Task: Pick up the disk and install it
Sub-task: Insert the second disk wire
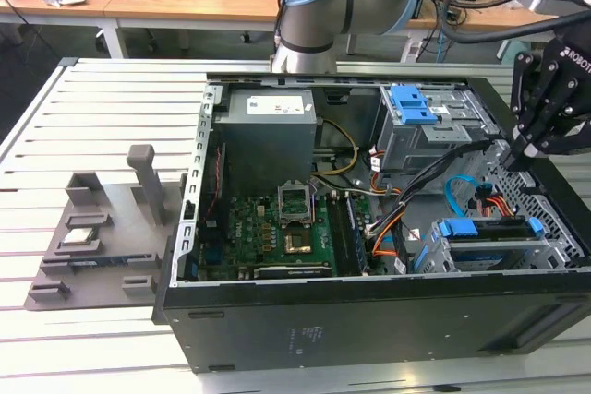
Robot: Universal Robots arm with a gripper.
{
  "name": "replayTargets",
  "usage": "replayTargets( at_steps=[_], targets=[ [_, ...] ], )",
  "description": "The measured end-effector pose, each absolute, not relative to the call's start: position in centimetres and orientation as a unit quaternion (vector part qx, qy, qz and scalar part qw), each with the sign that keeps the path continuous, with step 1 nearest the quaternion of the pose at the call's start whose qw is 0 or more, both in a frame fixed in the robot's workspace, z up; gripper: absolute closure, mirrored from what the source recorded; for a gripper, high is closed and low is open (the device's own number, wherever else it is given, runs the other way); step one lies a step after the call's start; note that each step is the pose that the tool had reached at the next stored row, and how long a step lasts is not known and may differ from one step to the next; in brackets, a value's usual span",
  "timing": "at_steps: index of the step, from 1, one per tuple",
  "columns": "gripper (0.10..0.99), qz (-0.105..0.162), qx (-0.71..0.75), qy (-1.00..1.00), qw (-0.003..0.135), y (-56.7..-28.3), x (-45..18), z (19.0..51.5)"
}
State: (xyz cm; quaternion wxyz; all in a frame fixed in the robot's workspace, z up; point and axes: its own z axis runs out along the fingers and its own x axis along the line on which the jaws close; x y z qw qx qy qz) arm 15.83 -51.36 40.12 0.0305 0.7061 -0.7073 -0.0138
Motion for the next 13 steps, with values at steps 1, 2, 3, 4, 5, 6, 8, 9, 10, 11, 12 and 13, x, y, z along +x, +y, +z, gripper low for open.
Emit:
replayTargets(
  at_steps=[1,2,3,4,5,6,8,9,10,11,12,13],
  targets=[
    [0.980,-0.014,0.706,-0.707,0.031,-51.4,15.5,40.1],
    [0.980,-0.014,0.706,-0.707,0.031,-51.4,15.3,40.1],
    [0.980,-0.014,0.706,-0.707,0.031,-51.4,15.0,40.1],
    [0.980,-0.014,0.706,-0.707,0.030,-51.4,14.5,40.0],
    [0.980,-0.014,0.706,-0.707,0.030,-51.4,14.4,40.0],
    [0.980,-0.014,0.706,-0.707,0.031,-51.4,14.3,39.7],
    [0.980,-0.014,0.706,-0.707,0.031,-51.6,14.3,39.4],
    [0.980,-0.014,0.707,-0.707,0.031,-51.7,14.3,39.1],
    [0.980,-0.014,0.707,-0.707,0.031,-51.7,14.3,39.0],
    [0.980,-0.014,0.707,-0.707,0.031,-51.7,14.3,39.0],
    [0.980,-0.014,0.707,-0.707,0.031,-51.7,14.3,39.0],
    [0.980,-0.014,0.707,-0.707,0.031,-51.7,14.3,39.0]
  ],
)
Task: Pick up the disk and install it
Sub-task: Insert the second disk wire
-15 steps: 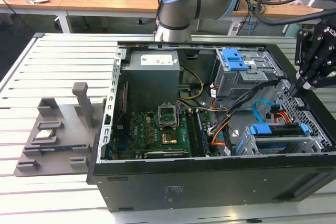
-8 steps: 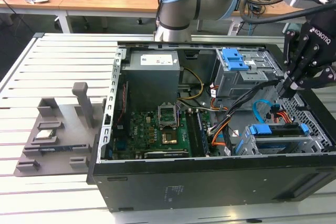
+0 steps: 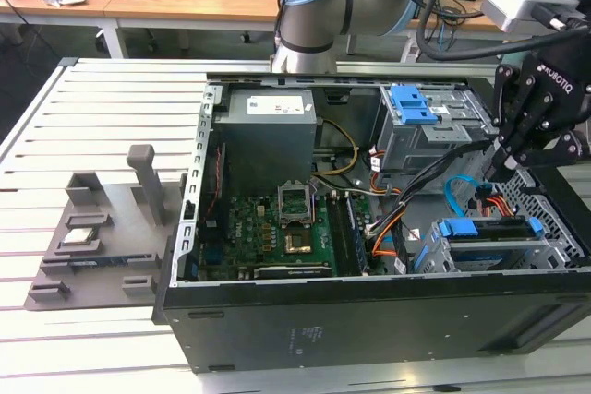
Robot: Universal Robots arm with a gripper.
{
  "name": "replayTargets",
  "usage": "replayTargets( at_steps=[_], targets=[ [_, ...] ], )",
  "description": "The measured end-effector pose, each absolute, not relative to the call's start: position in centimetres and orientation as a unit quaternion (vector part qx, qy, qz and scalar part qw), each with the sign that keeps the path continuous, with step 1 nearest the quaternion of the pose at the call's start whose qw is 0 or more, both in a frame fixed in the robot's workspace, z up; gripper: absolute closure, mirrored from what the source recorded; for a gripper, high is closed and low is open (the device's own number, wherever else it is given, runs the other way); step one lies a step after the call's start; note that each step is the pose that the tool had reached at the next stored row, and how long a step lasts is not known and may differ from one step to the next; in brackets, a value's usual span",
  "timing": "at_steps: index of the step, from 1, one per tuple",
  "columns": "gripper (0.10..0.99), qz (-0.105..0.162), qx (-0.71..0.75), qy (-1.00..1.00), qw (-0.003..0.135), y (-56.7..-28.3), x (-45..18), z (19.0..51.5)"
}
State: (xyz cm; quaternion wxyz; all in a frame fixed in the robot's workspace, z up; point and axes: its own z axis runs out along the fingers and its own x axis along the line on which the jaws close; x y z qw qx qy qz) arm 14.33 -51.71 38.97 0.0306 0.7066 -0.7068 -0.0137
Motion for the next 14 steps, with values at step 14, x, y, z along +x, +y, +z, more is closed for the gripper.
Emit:
replayTargets(
  at_steps=[14],
  targets=[
    [0.784,-0.014,0.707,-0.707,0.030,-51.5,13.9,37.8]
  ],
)
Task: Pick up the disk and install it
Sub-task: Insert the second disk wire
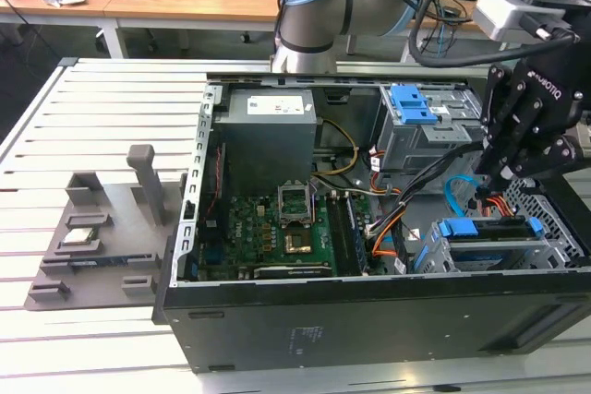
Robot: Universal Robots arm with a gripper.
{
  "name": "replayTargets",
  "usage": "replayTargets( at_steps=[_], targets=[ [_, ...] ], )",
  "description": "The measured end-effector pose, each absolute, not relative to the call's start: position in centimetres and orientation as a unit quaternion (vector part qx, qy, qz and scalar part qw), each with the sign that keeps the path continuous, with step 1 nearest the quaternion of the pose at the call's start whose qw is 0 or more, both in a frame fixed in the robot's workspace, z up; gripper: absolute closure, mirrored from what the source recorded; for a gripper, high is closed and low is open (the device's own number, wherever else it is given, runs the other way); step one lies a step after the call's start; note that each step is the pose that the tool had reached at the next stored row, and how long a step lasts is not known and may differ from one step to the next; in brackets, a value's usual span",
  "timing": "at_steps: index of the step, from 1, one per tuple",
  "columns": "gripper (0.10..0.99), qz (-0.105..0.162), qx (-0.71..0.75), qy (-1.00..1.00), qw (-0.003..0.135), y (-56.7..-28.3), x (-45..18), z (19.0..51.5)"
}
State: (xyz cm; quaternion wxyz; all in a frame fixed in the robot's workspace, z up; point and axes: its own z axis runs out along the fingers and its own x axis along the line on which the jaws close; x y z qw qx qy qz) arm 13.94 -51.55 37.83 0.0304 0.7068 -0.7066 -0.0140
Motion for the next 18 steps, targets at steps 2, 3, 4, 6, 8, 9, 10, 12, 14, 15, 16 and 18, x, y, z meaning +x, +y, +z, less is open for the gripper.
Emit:
replayTargets(
  at_steps=[2,3,4,6,8,9,10,12,14,15,16,18],
  targets=[
    [0.784,-0.014,0.707,-0.707,0.030,-51.55,13.94,37.36],
    [0.784,-0.014,0.707,-0.707,0.030,-51.55,13.94,37.17],
    [0.784,-0.014,0.707,-0.707,0.030,-51.55,13.94,37.07],
    [0.784,-0.014,0.707,-0.707,0.031,-51.55,13.94,37.06],
    [0.804,-0.014,0.707,-0.707,0.031,-51.55,13.94,37.04],
    [0.867,-0.014,0.707,-0.707,0.030,-51.55,13.94,37.03],
    [0.925,-0.014,0.707,-0.707,0.031,-51.55,13.94,37.03],
    [0.929,-0.014,0.707,-0.707,0.030,-51.55,13.94,37.02],
    [0.929,-0.014,0.707,-0.707,0.030,-51.55,13.94,37.01],
    [0.929,-0.014,0.707,-0.707,0.030,-51.55,13.94,37.01],
    [0.929,-0.014,0.707,-0.707,0.030,-51.56,13.94,37.00],
    [0.929,-0.014,0.707,-0.707,0.031,-51.69,13.94,37.01]
  ],
)
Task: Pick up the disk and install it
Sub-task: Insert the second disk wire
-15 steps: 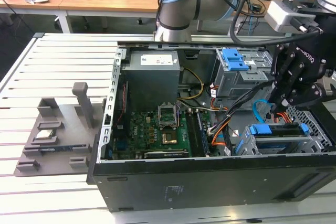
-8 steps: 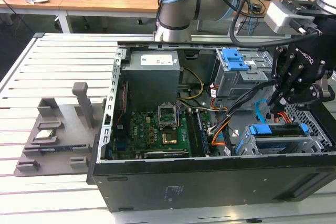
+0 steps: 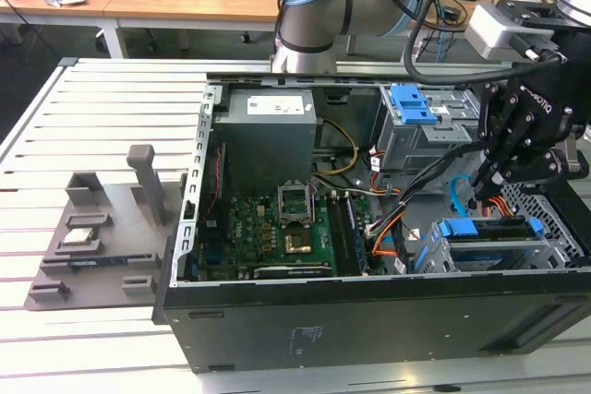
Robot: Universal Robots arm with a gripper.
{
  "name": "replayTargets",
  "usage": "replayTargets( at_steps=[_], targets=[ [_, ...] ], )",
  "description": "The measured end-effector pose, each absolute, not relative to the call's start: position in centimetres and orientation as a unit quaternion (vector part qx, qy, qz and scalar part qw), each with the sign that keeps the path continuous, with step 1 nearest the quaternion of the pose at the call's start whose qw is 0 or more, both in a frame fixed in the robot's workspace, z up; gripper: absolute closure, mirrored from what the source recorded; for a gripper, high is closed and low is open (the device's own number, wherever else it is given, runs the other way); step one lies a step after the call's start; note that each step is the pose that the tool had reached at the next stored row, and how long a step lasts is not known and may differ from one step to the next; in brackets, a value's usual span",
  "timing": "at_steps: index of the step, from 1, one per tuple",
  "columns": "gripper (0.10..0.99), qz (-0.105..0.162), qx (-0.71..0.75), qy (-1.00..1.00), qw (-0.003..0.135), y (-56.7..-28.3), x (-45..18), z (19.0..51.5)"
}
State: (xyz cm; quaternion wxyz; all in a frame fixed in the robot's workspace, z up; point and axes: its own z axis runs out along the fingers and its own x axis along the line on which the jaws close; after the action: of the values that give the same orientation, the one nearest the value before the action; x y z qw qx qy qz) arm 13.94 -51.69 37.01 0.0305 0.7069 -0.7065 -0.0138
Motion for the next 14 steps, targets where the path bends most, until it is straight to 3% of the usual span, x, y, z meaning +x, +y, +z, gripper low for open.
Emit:
replayTargets(
  at_steps=[14],
  targets=[
    [0.929,-0.014,0.707,-0.707,0.030,-52.35,13.94,36.67]
  ],
)
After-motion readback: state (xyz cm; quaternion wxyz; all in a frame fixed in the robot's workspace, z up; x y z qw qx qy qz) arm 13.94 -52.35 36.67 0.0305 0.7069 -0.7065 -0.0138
